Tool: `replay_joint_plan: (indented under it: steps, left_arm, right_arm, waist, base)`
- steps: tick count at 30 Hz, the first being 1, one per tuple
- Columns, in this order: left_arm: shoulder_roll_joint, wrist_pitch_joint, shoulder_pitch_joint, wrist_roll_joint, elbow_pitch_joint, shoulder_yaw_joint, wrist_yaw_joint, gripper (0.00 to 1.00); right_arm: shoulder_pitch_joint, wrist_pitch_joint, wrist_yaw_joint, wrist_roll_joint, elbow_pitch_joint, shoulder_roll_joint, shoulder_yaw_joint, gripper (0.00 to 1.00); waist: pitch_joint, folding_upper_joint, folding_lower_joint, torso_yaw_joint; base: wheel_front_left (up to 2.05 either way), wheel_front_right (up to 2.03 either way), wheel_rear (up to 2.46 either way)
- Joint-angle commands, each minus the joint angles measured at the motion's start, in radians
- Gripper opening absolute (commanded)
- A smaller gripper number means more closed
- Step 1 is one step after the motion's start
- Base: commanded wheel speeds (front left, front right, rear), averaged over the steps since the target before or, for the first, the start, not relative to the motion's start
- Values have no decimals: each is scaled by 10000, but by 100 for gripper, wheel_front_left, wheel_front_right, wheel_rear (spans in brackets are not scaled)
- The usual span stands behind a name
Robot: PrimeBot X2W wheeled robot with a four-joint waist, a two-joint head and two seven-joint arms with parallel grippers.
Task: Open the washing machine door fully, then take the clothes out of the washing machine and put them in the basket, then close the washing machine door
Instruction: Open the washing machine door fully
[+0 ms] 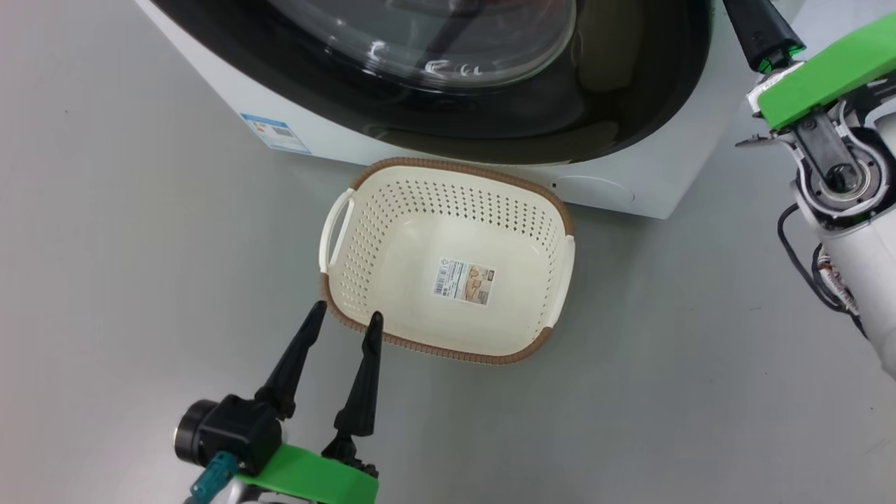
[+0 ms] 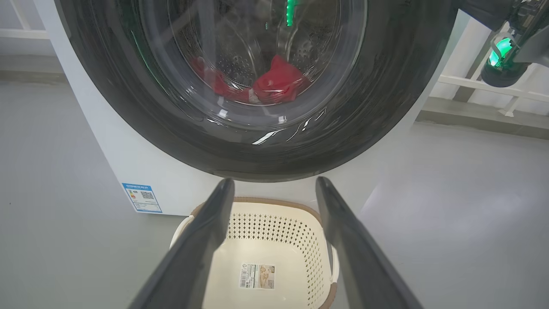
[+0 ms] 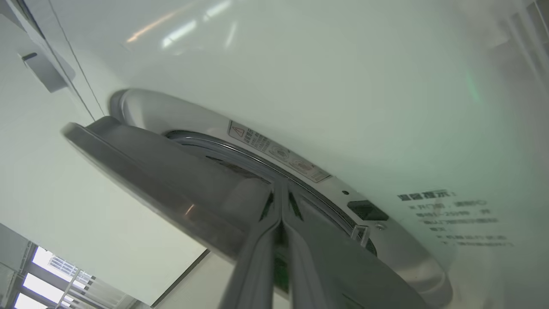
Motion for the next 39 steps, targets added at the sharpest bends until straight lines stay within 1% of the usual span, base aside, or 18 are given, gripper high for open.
replay_joint_plan:
  steps: [1, 8, 16, 22, 39]
  left_arm:
    - [81, -122, -226, -83, -221, 275, 67, 100]
    - [81, -122, -301, -149, -191, 162, 72, 100]
    - [81, -122, -356, -204, -129, 82, 107, 100]
    - [81, -122, -268, -143, -77, 101, 124, 100]
    - [81, -122, 102, 48, -21, 263, 114, 100]
  right_arm:
    - [-242, 336, -6, 405, -186, -10, 113, 0]
    - [-542, 1634, -6, 1418, -31, -183, 98, 0]
    - [-549, 3184, -6, 2375, -8, -156, -92, 0]
    - [-61, 4020, -6, 2560, -251, -62, -59, 0]
    - [1352, 5327, -6, 2575, -1033, 428, -223, 0]
  waist:
    - [147, 0, -1, 132]
    - [273, 0, -1, 236]
    - [225, 0, -1, 270]
    - [-103, 0, -1, 195]
    - [-856, 0, -1, -28]
  base:
    - [0, 0, 0]
    - [0, 0, 0]
    - [0, 0, 0]
    - [0, 0, 0]
    - [0, 0, 0]
